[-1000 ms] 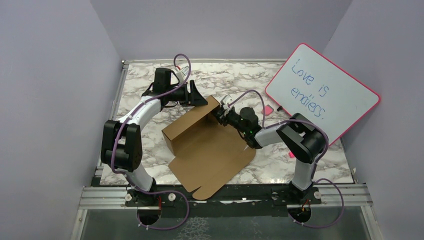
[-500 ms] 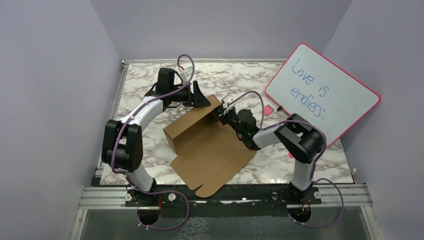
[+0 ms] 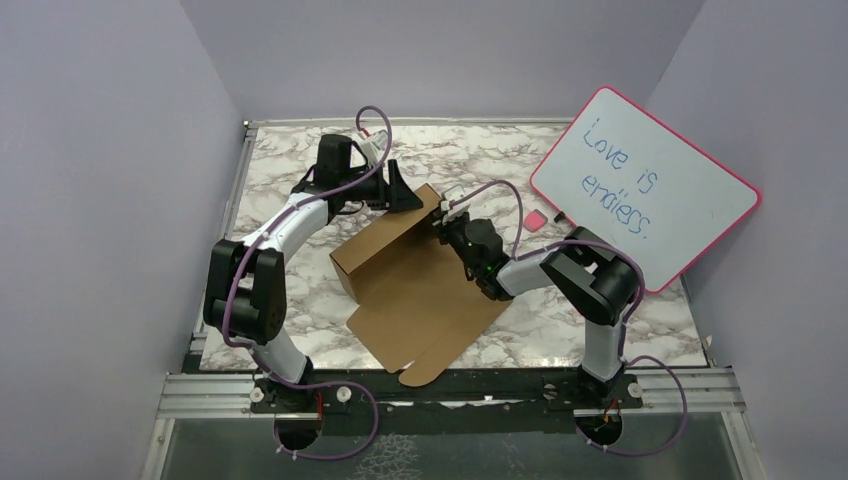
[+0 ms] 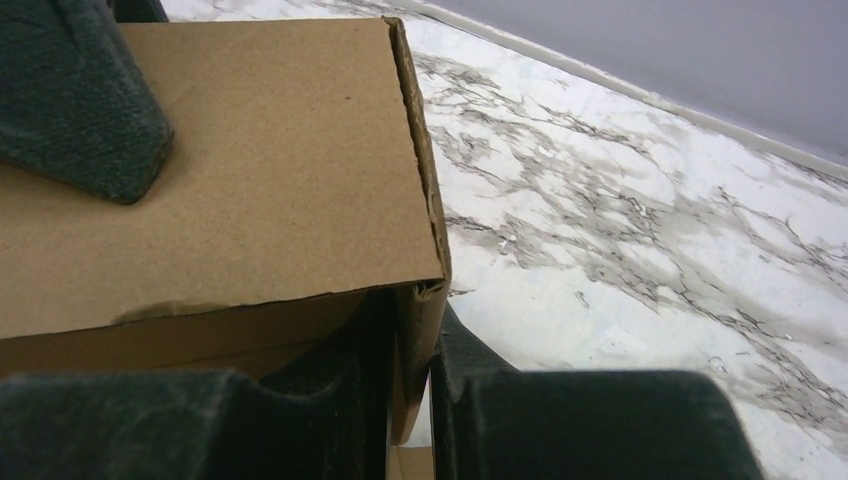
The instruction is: Fold the paper box
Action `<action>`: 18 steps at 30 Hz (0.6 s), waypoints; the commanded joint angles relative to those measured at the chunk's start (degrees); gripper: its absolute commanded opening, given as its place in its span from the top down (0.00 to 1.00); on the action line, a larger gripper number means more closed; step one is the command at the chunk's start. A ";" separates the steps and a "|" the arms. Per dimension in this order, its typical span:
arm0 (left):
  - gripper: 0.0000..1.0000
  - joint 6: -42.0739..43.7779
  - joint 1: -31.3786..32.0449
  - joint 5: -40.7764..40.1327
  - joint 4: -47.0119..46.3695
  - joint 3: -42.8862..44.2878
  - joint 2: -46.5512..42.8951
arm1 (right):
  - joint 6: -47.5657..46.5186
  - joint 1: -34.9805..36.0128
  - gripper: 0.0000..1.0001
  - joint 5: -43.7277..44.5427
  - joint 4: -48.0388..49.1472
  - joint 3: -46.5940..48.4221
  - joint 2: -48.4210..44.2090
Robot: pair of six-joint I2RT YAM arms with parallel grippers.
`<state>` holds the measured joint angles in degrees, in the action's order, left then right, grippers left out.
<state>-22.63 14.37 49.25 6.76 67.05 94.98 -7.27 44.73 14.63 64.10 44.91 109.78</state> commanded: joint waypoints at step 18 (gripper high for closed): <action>0.29 8.26 2.24 -15.40 10.46 1.20 -7.72 | 4.15 -0.85 0.51 1.69 -0.34 -3.55 -7.89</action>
<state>-19.33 15.92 42.89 11.18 67.09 92.40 -4.86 44.36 16.82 63.44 43.75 107.42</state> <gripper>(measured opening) 0.680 0.462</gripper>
